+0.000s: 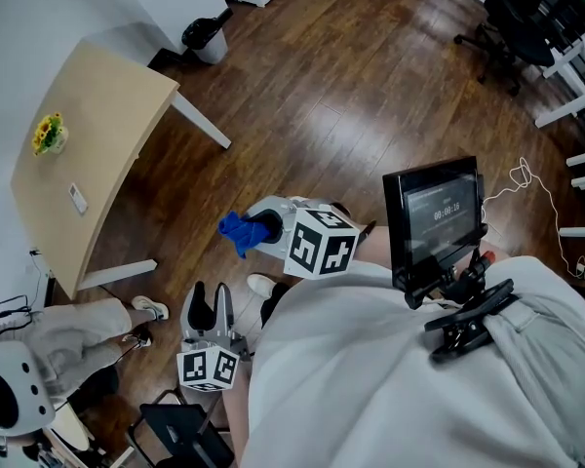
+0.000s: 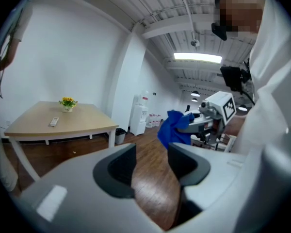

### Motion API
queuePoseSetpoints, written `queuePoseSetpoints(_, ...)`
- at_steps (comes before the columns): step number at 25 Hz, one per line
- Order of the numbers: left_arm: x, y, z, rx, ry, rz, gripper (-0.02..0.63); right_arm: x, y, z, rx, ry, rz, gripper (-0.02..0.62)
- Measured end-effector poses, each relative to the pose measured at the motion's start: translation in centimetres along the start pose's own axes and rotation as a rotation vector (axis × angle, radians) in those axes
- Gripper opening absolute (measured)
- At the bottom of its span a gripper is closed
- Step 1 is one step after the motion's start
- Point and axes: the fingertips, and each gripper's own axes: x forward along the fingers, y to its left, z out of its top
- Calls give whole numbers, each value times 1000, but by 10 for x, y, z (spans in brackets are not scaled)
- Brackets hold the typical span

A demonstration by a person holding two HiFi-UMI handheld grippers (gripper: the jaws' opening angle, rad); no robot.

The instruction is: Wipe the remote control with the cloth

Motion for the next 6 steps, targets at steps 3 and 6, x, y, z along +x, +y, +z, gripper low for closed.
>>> queuePoseSetpoints(3, -4, -1, -2, -8, 14, 16, 224, -1, 3, -1, -5, 3, 4, 78)
queuePoseSetpoints(6, -5, -2, -4, -7, 15, 21, 224, -1, 4, -2, -13, 6, 5, 78)
